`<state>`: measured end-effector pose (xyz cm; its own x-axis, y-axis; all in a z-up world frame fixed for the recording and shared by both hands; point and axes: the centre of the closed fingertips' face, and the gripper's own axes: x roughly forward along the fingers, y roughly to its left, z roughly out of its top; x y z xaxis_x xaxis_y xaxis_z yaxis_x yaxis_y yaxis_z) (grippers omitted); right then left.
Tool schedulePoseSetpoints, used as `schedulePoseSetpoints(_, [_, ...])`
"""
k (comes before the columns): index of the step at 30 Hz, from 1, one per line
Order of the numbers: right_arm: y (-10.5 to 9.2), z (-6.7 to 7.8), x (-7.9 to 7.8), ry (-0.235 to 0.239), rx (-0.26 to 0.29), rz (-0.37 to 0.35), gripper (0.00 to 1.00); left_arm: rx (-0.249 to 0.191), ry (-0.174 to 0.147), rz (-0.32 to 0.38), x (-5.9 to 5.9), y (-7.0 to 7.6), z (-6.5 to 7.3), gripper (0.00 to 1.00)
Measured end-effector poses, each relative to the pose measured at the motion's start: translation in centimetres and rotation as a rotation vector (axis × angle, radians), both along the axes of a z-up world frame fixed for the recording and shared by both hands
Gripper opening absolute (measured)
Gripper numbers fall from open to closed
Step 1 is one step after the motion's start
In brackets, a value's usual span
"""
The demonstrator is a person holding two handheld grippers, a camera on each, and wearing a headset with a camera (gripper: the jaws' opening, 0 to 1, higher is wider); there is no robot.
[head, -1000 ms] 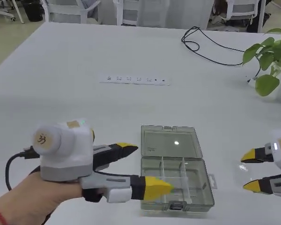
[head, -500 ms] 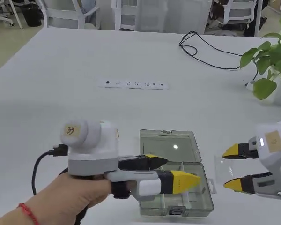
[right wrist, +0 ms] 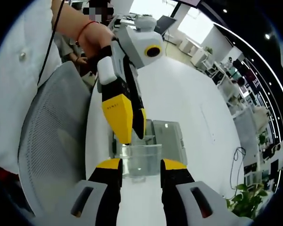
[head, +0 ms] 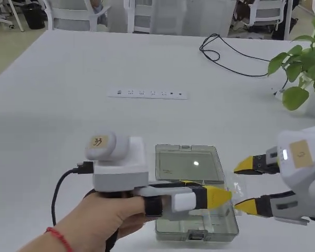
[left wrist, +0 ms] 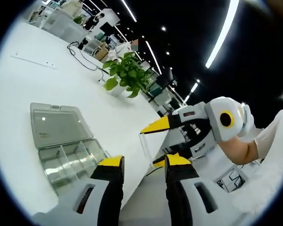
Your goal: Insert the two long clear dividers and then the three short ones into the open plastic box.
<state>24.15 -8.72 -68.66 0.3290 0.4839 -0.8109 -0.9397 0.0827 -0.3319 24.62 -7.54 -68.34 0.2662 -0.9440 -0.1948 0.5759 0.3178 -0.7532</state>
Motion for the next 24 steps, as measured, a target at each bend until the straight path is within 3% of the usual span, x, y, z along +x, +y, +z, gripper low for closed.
schedulePoseSetpoints(12, [1.5,0.6,-0.8,0.005,0.026,0.018,0.33,-0.008,0.019,-0.020,-0.5,-0.7,0.0,0.15])
schedulePoseSetpoints(24, [1.5,0.6,-1.0,0.008,0.020,0.021,0.33,-0.021,0.032,-0.038,-1.0,-0.9,0.0,0.04])
